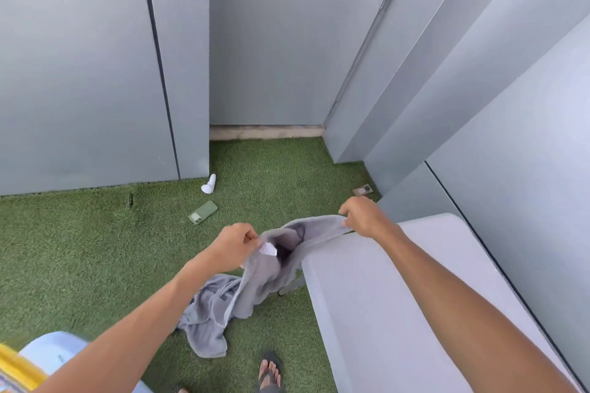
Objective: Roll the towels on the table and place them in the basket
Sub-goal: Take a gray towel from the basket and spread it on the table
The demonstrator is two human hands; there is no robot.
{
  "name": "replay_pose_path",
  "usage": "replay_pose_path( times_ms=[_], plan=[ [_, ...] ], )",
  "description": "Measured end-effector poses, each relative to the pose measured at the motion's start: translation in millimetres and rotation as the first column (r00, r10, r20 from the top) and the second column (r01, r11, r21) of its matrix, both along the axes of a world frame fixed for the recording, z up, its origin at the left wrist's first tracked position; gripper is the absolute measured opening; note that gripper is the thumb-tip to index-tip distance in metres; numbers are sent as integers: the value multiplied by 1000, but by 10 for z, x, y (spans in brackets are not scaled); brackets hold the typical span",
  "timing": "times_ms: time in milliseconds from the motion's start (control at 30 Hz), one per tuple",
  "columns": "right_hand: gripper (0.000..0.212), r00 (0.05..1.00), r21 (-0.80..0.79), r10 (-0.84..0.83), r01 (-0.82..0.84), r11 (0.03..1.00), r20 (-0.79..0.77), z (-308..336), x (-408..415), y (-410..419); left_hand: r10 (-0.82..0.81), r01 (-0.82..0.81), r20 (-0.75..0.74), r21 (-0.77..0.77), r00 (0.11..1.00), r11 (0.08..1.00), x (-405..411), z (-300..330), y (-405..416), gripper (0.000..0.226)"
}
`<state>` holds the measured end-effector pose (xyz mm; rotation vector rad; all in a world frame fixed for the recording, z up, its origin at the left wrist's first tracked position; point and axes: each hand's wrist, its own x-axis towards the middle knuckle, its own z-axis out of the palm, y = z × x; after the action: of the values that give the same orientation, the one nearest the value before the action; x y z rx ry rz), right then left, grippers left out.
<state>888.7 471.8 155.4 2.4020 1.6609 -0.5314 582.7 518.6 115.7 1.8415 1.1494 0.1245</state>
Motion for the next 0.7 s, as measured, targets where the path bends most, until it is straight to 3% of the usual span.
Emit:
replay_pose_path(
  times_ms=[100,267,333,400,467,533,567,633,700],
  plan=[
    [16,991,52,-126,123,991,44,-212,422,51,140,-139,5,-114,990,984,246,-190,-78,19],
    [12,903,183,-371,411,893,-215,-597,1461,305,209,-211,-36,-124,977,969,839,-433,-44,16],
    [11,715,151,-543,655,740,-440,-645,1862,347,236,-241,-58,-115,970,964,1120,-543,-14,14],
    [14,474,58,-597,812,581,-648,-673,2251,315,231,-240,-119,-64,966,969,1382,-635,4,12],
    [16,378,72,-585,876,477,-718,-775,2685,245,245,-250,-136,-23,960,968,1604,-738,-4,12],
    [18,425,160,-614,884,439,-664,-910,3100,117,266,-267,-130,11,955,964,1794,-848,-22,12],
    [15,492,210,-633,858,468,-598,-974,3272,32,272,-270,-129,33,954,962,1872,-901,-28,12],
    [20,652,254,-609,748,613,-451,-1085,3531,-160,265,-257,-128,72,956,964,2003,-990,-56,13],
    [14,816,257,-476,562,786,-328,-1146,3648,-317,247,-234,-148,96,958,967,2099,-1049,-102,13]
  ],
)
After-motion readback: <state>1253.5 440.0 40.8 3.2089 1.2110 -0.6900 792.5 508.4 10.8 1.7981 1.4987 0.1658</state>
